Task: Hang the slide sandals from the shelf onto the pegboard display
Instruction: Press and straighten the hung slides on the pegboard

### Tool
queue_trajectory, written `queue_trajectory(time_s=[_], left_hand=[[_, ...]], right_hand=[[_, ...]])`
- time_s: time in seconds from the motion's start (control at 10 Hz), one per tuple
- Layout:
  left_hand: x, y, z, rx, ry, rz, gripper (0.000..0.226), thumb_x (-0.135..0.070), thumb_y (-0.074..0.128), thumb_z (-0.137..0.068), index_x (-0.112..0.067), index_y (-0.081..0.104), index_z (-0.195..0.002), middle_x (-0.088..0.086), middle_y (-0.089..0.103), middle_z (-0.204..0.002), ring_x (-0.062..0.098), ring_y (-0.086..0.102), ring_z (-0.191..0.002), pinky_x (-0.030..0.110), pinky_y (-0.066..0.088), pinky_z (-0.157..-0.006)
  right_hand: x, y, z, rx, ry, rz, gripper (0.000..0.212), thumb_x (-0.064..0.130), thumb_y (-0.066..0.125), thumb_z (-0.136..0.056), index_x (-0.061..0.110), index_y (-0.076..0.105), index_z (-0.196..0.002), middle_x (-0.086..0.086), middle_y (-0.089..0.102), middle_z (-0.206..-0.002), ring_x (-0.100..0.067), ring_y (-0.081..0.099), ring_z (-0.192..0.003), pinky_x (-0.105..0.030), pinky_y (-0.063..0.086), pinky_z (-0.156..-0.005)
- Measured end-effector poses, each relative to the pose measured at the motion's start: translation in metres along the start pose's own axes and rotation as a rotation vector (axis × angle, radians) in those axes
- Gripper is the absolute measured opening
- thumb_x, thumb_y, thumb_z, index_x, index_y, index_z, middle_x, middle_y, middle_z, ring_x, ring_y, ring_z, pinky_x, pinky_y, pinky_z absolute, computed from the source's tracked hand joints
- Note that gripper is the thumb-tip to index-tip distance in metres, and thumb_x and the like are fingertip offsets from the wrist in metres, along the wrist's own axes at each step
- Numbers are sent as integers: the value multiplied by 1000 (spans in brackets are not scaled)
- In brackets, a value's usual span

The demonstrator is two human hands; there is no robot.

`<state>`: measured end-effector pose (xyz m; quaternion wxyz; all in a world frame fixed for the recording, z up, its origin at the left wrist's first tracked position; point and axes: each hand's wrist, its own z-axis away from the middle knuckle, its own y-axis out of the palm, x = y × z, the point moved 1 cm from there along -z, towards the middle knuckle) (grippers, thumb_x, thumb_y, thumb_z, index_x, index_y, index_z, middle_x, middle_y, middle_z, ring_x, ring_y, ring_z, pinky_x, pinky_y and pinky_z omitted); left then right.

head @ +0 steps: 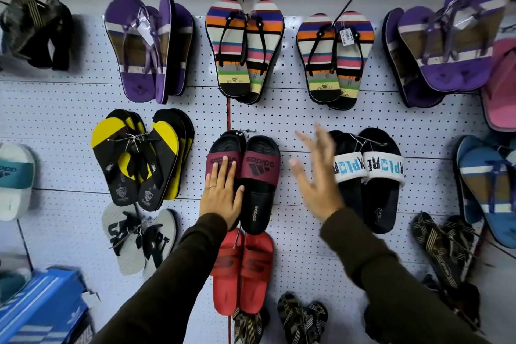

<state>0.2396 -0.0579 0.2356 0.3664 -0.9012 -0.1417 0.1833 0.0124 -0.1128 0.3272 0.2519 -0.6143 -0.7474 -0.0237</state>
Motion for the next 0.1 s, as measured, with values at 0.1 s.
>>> queue_trajectory(time_s=[0.1], left_hand=[[-23,-9,3,-80,48,4,65,-42,27,-96,-19,12,-154,2,6,-165,21,0,-153,43,9,-124]], right_hand=[[57,-91,-40,-270,-201,-54,80,9,58,-91,74,27,-126,-25,30,-151,-23,44,-137,-42,31,-120]])
